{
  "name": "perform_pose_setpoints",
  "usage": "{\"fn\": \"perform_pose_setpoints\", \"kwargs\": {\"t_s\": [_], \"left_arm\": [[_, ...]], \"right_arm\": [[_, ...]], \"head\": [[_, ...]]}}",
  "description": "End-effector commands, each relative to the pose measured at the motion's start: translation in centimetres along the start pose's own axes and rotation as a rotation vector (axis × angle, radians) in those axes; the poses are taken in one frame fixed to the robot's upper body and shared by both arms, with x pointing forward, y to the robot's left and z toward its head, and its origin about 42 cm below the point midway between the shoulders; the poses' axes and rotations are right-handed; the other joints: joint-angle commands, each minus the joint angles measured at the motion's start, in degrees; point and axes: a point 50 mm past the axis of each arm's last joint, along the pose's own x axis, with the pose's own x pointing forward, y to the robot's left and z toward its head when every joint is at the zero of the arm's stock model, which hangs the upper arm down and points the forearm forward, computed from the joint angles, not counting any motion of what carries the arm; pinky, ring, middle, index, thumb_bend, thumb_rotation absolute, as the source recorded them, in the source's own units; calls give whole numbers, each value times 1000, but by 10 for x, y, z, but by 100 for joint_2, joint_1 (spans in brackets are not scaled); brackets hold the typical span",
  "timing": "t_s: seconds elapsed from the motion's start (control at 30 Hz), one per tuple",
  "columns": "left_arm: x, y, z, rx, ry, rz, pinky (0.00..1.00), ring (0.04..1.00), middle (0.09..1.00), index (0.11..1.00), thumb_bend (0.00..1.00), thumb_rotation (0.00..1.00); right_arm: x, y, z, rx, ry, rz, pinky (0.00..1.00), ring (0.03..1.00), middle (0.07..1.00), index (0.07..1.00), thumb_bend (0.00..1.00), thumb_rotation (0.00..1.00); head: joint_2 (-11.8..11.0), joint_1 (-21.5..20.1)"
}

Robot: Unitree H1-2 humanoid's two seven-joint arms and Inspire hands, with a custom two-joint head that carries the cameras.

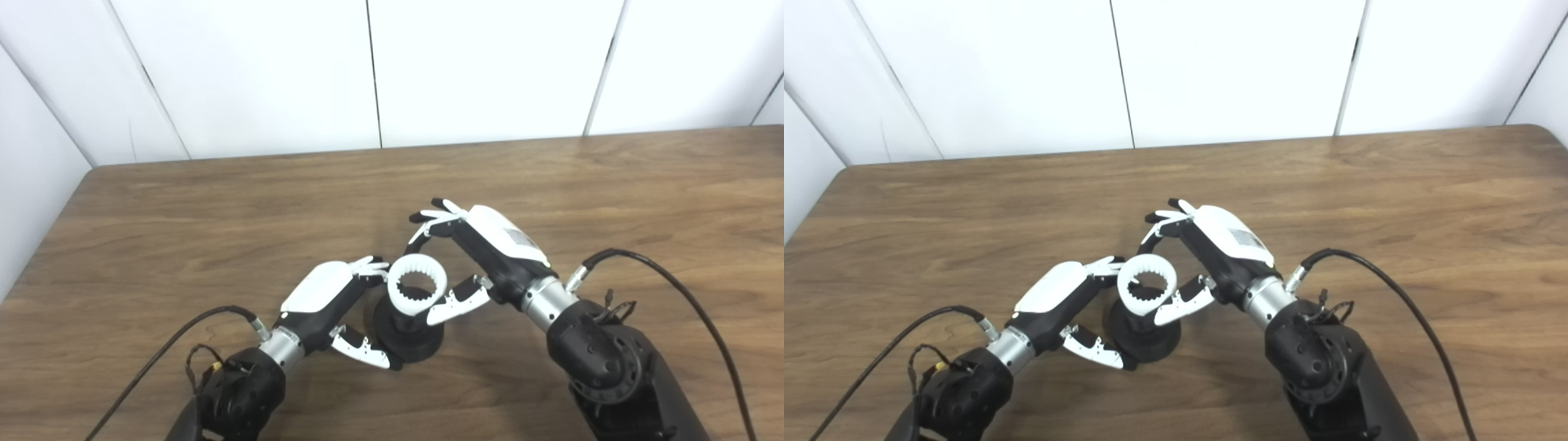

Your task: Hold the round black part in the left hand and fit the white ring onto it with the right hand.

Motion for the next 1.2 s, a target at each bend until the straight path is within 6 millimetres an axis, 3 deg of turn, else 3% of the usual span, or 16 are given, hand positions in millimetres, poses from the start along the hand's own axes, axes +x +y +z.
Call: {"fn": "perform_pose_setpoints", "kwargs": {"t_s": [0.0,0.3,1.17], "left_arm": [[2,13,5,40,-33,53,920,948,881,584,782,264],[2,13,5,36,-37,54,914,948,881,575,778,275],[3,13,8,31,-42,58,912,952,882,579,783,265]], "right_arm": [[7,-7,13,-21,-66,-45,985,994,874,487,525,154],[6,2,9,-2,-57,-18,993,1000,877,487,524,156],[1,7,-3,-6,-53,9,995,1000,882,487,524,158]], "head": [[9,12],[28,15],[60,47]]}}
